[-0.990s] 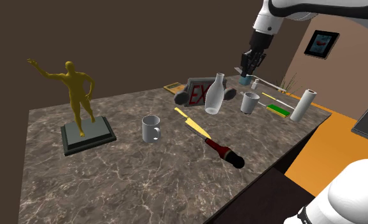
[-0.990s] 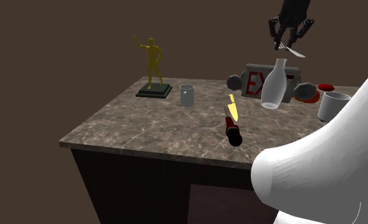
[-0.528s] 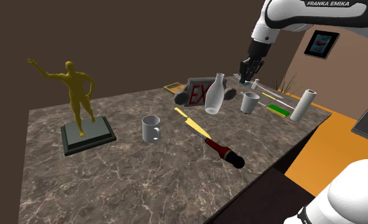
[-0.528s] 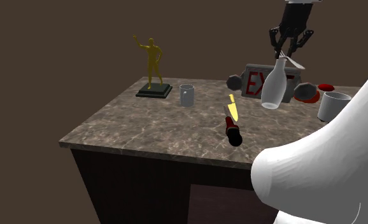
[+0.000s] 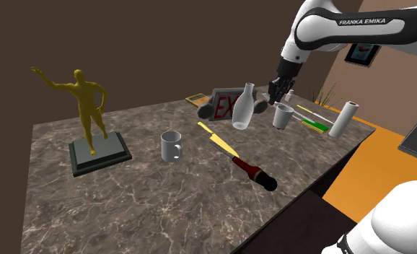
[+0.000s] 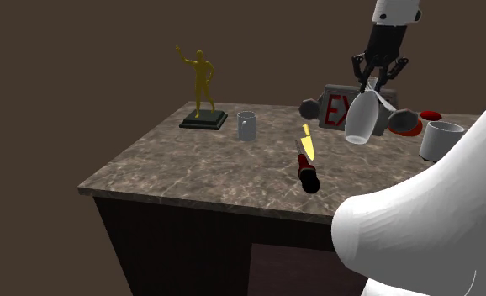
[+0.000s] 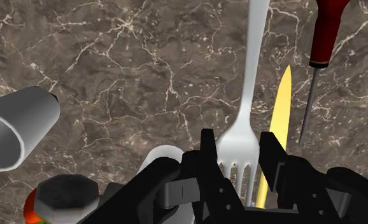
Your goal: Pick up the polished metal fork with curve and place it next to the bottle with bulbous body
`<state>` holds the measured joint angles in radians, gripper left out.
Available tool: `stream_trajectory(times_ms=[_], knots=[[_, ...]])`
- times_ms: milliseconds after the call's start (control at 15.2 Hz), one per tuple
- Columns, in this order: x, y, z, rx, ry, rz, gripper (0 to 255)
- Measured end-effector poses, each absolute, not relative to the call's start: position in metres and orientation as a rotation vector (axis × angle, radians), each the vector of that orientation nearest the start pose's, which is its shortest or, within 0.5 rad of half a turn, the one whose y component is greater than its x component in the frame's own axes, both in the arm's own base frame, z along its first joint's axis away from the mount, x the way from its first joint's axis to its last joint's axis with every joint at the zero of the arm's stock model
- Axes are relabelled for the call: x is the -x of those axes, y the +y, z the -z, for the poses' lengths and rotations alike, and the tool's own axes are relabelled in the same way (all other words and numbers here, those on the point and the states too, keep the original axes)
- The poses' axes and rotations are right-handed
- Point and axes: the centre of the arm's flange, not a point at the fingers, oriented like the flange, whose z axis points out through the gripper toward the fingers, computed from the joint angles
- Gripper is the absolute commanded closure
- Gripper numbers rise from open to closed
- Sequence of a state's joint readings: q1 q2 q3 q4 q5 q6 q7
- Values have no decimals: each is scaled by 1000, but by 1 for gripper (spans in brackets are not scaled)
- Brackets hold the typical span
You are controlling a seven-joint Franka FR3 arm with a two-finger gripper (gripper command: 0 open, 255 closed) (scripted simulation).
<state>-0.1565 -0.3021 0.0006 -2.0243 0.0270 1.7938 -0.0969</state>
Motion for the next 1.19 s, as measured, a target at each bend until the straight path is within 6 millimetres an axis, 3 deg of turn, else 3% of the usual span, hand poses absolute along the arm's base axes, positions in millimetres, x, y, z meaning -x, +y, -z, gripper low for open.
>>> stream_trajectory(times_ms=[1188], knots=[[-467, -70, -488, 3121, 100, 116, 255]])
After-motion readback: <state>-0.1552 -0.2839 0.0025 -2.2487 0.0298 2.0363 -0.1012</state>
